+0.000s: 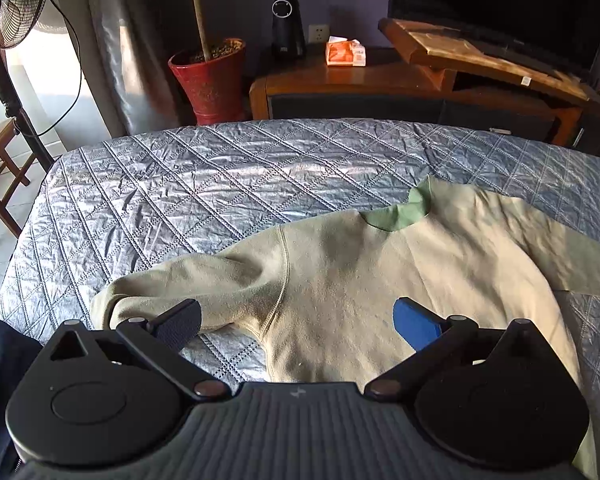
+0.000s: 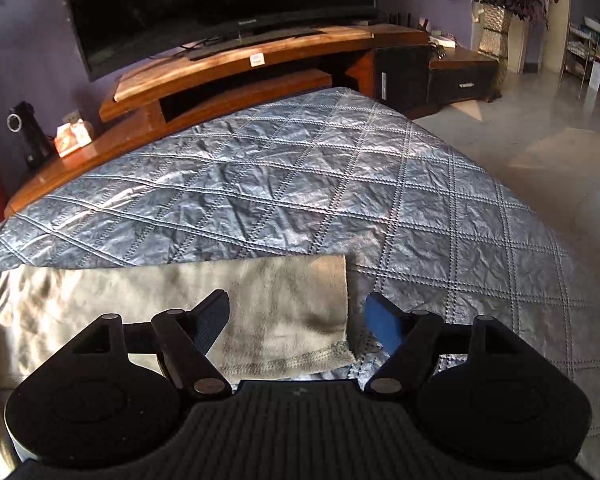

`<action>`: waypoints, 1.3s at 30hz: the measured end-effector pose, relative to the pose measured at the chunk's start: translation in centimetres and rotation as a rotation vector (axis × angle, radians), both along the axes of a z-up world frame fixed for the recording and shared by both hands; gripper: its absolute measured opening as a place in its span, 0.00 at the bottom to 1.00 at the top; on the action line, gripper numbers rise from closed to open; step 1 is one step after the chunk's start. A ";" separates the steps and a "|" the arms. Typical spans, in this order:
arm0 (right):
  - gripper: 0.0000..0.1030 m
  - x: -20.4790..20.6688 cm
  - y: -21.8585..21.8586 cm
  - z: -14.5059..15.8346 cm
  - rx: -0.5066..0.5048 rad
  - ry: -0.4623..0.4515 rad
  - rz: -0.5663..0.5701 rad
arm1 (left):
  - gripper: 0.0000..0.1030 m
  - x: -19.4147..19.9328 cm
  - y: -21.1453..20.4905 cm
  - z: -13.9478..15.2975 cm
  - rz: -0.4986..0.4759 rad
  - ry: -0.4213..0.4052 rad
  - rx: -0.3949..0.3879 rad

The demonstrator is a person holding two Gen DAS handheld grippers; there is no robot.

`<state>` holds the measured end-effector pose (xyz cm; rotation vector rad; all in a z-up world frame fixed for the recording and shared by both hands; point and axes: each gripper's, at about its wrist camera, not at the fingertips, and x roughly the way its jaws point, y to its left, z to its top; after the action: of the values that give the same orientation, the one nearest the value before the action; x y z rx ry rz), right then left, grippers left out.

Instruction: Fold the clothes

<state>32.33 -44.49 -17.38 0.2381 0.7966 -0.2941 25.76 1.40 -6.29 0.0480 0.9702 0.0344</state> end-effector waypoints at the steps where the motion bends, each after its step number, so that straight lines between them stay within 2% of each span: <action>1: 0.78 0.0 -0.5 -0.2 0.002 -0.011 -0.022 | 0.99 0.1 -0.1 -0.2 -0.003 0.002 0.005; 4: 0.80 0.3 -2.0 -1.1 0.062 -0.009 -0.015 | 0.99 0.2 -0.3 -0.4 -0.009 0.006 0.014; 6: 0.73 0.7 -1.7 -1.0 0.060 0.000 0.034 | 0.99 0.2 -0.3 -0.5 -0.011 0.008 0.017; 8: 0.54 1.0 -0.8 -0.9 0.028 0.009 0.100 | 0.99 0.2 -0.4 -0.5 -0.014 0.008 0.018; 9: 0.38 1.2 -0.2 -0.9 -0.016 0.025 0.125 | 0.99 0.2 -0.5 -0.5 -0.016 0.008 0.019; 10: 0.17 1.2 -0.1 -0.8 -0.022 0.025 0.131 | 0.99 0.3 -0.6 -0.5 -0.017 0.009 0.021; 12: 0.04 1.1 -0.3 -0.5 0.008 0.006 0.123 | 0.99 0.3 -0.7 -0.7 -0.019 0.013 0.025; 14: 0.03 1.0 -0.5 -0.2 0.038 -0.013 0.115 | 0.99 0.3 -0.7 -0.8 -0.020 0.016 0.027; 19: 0.03 -0.7 -1.1 2.8 0.063 -0.155 0.074 | 0.99 0.2 -0.4 -0.3 -0.010 0.007 0.010; 25: 0.03 -0.1 1.6 9.5 0.002 -0.313 0.144 | 0.99 0.0 -0.1 0.1 0.002 -0.002 -0.004; 28: 0.03 1.7 2.9 12.8 0.012 -0.388 0.157 | 0.99 0.0 -0.1 0.1 0.001 -0.001 -0.004; 32: 0.03 4.0 5.7 16.2 0.030 -0.455 0.217 | 0.99 0.1 0.3 0.3 0.006 -0.007 -0.018; 39: 0.03 6.0 9.5 18.5 0.075 -0.506 0.284 | 0.99 -0.1 1.2 0.5 0.025 -0.011 -0.027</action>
<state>38.32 -34.99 1.15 0.2528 0.3322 0.0668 25.67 2.58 -5.77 0.0111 0.9604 0.0441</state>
